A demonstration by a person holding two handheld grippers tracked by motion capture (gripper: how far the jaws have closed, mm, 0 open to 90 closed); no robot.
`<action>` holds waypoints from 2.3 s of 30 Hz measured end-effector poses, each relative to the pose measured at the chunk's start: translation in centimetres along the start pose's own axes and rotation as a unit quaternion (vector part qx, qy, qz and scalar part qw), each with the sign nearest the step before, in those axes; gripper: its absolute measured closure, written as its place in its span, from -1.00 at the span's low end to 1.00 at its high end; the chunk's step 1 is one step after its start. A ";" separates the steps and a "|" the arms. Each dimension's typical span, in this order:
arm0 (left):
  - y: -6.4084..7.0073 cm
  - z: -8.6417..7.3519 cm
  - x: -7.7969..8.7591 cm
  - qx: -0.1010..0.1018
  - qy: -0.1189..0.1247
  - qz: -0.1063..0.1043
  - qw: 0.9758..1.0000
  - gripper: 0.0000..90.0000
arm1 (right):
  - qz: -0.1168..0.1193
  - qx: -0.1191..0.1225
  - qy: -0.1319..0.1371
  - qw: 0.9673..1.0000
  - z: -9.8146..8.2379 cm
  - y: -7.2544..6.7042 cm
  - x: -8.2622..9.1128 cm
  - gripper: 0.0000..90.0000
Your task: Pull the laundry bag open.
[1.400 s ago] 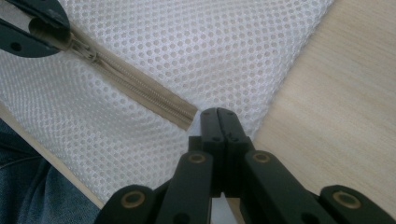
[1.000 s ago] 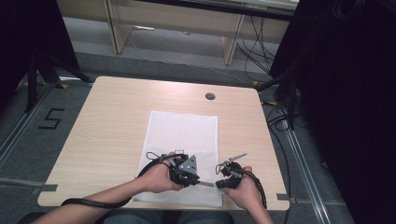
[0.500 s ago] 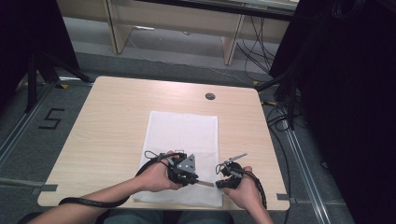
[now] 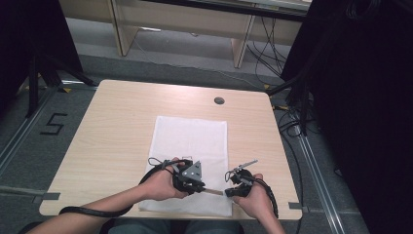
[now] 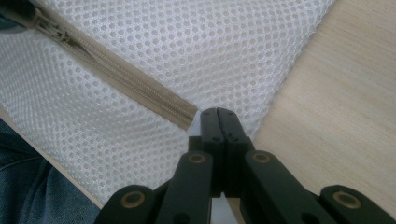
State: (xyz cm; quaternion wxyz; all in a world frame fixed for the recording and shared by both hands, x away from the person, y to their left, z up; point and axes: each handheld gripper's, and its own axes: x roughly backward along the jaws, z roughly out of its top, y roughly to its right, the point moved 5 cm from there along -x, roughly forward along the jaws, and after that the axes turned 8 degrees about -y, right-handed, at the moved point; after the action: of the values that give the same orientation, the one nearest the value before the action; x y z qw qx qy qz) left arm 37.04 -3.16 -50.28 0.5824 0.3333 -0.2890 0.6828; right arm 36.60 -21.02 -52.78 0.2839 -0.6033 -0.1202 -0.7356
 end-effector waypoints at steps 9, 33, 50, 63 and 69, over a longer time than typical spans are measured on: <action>0.1 0.1 0.1 -0.005 -0.002 0.001 1.000 0.83 | -0.004 0.005 0.000 1.000 0.0 0.0 0.0 1.00; -0.1 -0.2 0.3 -0.009 0.000 0.001 1.000 0.83 | 0.000 -0.004 -0.001 1.000 0.0 -0.1 0.0 1.00; 0.2 -0.4 0.3 0.005 0.004 0.001 1.000 0.83 | 0.000 -0.003 -0.001 1.000 0.0 0.0 0.0 1.00; 0.2 -0.8 0.6 0.005 0.001 0.003 1.000 0.83 | -0.004 -0.008 -0.007 1.000 -0.1 0.0 0.1 1.00; 0.1 -1.0 0.8 0.010 0.002 0.001 1.000 0.83 | 0.002 -0.018 -0.008 1.000 -0.1 -0.2 0.0 1.00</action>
State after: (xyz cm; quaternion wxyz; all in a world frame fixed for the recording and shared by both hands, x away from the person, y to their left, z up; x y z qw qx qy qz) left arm 36.75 -1.91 -50.30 0.5788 0.3372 -0.2818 0.6869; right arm 36.40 -20.89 -52.72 0.2740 -0.6144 -0.1082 -0.7320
